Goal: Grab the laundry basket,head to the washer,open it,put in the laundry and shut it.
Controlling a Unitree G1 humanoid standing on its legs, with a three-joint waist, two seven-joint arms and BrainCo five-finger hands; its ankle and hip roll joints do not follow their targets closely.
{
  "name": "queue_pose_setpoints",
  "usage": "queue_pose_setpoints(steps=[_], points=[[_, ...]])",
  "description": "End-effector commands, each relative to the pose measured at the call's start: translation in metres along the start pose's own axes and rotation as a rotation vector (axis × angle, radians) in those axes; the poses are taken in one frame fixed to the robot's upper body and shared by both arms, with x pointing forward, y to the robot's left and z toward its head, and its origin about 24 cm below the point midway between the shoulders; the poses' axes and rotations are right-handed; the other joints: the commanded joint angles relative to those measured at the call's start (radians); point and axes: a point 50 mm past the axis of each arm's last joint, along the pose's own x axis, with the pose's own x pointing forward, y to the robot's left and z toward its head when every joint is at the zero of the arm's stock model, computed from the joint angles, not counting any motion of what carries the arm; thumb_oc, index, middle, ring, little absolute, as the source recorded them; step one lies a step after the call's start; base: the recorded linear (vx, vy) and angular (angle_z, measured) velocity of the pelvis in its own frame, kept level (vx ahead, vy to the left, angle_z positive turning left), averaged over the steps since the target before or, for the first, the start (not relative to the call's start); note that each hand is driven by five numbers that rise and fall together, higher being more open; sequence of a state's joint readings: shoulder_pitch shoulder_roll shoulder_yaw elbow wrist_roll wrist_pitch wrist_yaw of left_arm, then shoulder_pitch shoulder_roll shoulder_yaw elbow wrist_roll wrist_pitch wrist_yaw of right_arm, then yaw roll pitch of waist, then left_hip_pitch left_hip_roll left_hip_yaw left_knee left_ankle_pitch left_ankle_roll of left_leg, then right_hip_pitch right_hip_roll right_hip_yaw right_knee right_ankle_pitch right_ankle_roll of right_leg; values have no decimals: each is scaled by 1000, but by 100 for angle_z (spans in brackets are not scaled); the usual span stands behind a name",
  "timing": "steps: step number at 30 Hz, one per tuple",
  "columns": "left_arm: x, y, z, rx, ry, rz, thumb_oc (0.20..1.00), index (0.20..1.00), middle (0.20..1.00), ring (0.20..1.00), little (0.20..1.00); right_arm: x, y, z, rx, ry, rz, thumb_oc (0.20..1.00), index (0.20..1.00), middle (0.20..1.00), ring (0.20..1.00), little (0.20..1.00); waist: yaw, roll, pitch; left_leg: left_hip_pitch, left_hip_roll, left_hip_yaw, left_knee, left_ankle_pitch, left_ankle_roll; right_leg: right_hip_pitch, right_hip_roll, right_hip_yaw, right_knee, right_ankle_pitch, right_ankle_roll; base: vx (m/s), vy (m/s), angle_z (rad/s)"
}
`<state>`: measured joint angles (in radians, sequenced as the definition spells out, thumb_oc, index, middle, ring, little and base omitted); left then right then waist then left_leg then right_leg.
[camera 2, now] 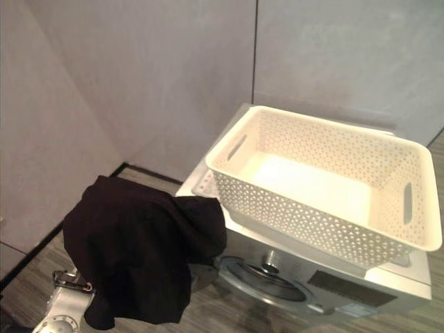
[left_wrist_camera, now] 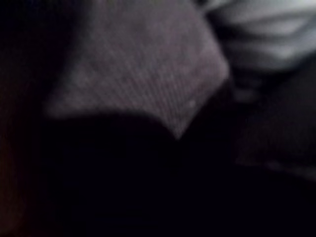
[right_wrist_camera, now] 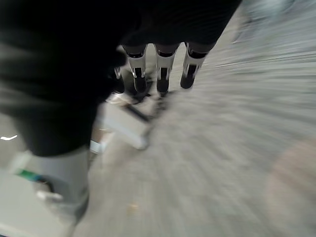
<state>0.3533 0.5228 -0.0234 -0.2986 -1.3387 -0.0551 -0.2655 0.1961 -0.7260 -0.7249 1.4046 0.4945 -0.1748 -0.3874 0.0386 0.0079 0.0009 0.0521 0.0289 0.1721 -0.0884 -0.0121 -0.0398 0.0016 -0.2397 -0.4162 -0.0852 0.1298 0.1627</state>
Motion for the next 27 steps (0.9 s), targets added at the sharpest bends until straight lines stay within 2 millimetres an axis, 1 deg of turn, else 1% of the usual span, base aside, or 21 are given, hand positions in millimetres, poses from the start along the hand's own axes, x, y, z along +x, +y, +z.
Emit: queue_pose_setpoints(steps=[1, 2, 3, 4, 5, 6, 7, 8, 9, 10, 11, 14, 15, 16, 17, 18, 19, 23, 24, 25, 27], points=[[7, -28, 15, 0, -39, -189, 200, 200, 200, 200, 200, -14, 27, -29, -64, 86, 161, 1000, 1000, 1000, 1000, 1000, 20, -31, -1, -30, 60, -30, 1, 32, -38, 10, -58, 32, -2, 44, 70, -13, -16, -4], [5, -26, 12, -12, -18, -180, 200, 200, 200, 200, 200, -20, 30, -46, -129, 124, 196, 1000, 1000, 1000, 1000, 1000, 22, -26, 3, -31, 61, -28, 1, 33, -39, 7, -59, 32, -2, 44, 70, -21, -21, -4], [0, -23, 8, -25, 9, -164, 200, 200, 200, 200, 200, -30, 33, -71, -250, 173, 256, 1000, 1000, 1000, 1000, 1000, 24, -22, 8, -24, 65, -21, 1, 28, -41, 8, -54, 35, -2, 41, 69, -17, -25, -4], [-2, -21, 7, -28, 23, -158, 200, 200, 200, 200, 200, -37, 36, -85, -274, 210, 294, 1000, 1000, 1000, 1000, 1000, 22, -24, 10, -29, 64, -18, 1, 35, -41, 0, -56, 38, -2, 45, 68, -10, -26, -4], [-7, -18, 4, -37, 45, -144, 200, 200, 200, 200, 200, -45, 39, -101, -334, 244, 348, 1000, 1000, 1000, 1000, 1000, 25, -19, 17, -24, 68, -15, 1, 32, -43, 2, -52, 41, -2, 42, 68, -25, -21, -7], [-11, -15, 1, -48, 69, -131, 200, 200, 200, 200, 200, -50, 39, -110, -336, 281, 375, 1000, 1000, 1000, 1000, 1000, 25, -19, 20, -30, 67, -13, 1, 38, -43, -5, -53, 42, -2, 44, 66, 4, -21, -7], [-14, -14, -1, -60, 84, -122, 200, 200, 200, 200, 200, -53, 40, -115, -358, 288, 395, 1000, 1000, 1000, 1000, 1000, 27, -19, 21, -30, 69, -13, 1, 40, -44, -6, -52, 42, -2, 44, 66, -2, -28, -11], [-22, -9, -3, -73, 107, -95, 200, 200, 200, 200, 200, -62, 45, -126, -446, 282, 482, 1000, 1000, 1000, 1000, 1000, 30, -18, 28, -29, 72, -12, 1, 43, -45, -6, -49, 45, -2, 44, 64, 10, -26, -9], [-25, -7, -5, -75, 125, -84, 200, 200, 200, 200, 200, -64, 48, -128, -430, 288, 504, 1000, 1000, 1000, 1000, 1000, 29, -17, 30, -31, 72, -13, 1, 45, -45, -7, -48, 46, -2, 44, 64, -3, -25, -13], [-29, -6, -7, -90, 156, -85, 200, 200, 200, 200, 200, -66, 47, -132, -456, 282, 535, 1000, 1000, 1000, 1000, 1000, 29, -18, 34, -31, 73, -14, 2, 46, -45, -8, -46, 47, -2, 43, 64, 12, -20, -11], [-36, -1, -8, -87, 181, -61, 200, 200, 200, 200, 200, -70, 48, -138, -533, 276, 599, 1000, 1000, 1000, 1000, 1000, 32, -17, 41, -26, 77, -14, 6, 41, -47, -2, -41, 49, -2, 39, 62, 4, -16, -7], [-44, 2, -10, -99, 227, -53, 200, 200, 200, 200, 200, -70, 45, -140, -580, 266, 610, 1000, 1000, 1000, 1000, 1000, 33, -20, 41, -28, 74, -15, 8, 43, -45, -1, -41, 45, -2, 39, 60, 13, -7, 1], [-56, 10, -13, -89, 297, -16, 200, 200, 200, 200, 200, -69, 51, -132, -665, 205, 663, 1000, 1000, 1000, 1000, 1000, 38, -20, 51, -29, 70, -21, 22, 39, -41, 12, -43, 37, -1, 38, 59, 13, -8, 3], [-59, 10, -17, -98, 329, -11, 200, 200, 200, 200, 200, -69, 56, -128, -671, 188, 677, 1000, 1000, 1000, 1000, 1000, 40, -21, 57, -31, 69, -22, 30, 36, -40, 14, -44, 33, 0, 38, 59, 0, 0, 0], [-65, 14, -24, -104, 376, 11, 200, 200, 200, 200, 200, -71, 68, -119, -681, 136, 710, 1000, 1000, 1000, 1000, 1000, 44, -22, 72, -41, 66, -23, 49, 30, -39, 17, -47, 30, 2, 37, 60, -27, 10, 3], [-65, 14, -24, -103, 376, 11, 200, 200, 200, 200, 200, -71, 68, -119, -681, 136, 710, 1000, 1000, 1000, 1000, 1000, 44, -22, 72, -42, 66, -23, 51, 29, -38, 17, -47, 30, 2, 37, 60, -40, 11, 4], [-67, 16, -28, -100, 404, 17, 200, 200, 200, 200, 200, -72, 75, -114, -675, 108, 732, 1000, 1000, 1000, 1000, 1000, 46, -23, 82, -48, 66, -25, 60, 26, -38, 16, -48, 28, 4, 38, 60, -50, 7, 4], [-74, 28, -43, -94, 487, 55, 200, 200, 200, 200, 200, -83, 102, -98, -668, 6, 836, 1000, 1000, 1000, 1000, 1000, 47, -35, 154, -104, 69, -27, 112, 21, -37, -16, -51, 23, 27, 40, 54, -123, -3, 11], [-74, 28, -43, -94, 486, 54, 200, 200, 200, 200, 200, -83, 102, -98, -668, 6, 836, 1000, 1000, 1000, 1000, 1000, 47, -35, 154, -106, 70, -27, 114, 21, -37, -16, -51, 23, 28, 40, 54, -180, -10, 16], [-75, 35, -49, -84, 508, 76, 200, 200, 200, 200, 200, -89, 113, -92, -694, -39, 881, 1000, 1000, 1000, 1000, 1000, 48, -41, 197, -143, 74, -25, 150, 17, -38, -48, -53, 24, 56, 36, 49, -210, -7, 6], [-71, 37, -55, -81, 519, 77, 200, 200, 200, 200, 200, -96, 126, -83, -712, -100, 924, 1000, 1000, 1000, 1000, 1000, 43, -47, 255, -198, 83, -27, 197, 13, -39, -99, -60, 31, 96, 33, 43, -233, -3, 2]])
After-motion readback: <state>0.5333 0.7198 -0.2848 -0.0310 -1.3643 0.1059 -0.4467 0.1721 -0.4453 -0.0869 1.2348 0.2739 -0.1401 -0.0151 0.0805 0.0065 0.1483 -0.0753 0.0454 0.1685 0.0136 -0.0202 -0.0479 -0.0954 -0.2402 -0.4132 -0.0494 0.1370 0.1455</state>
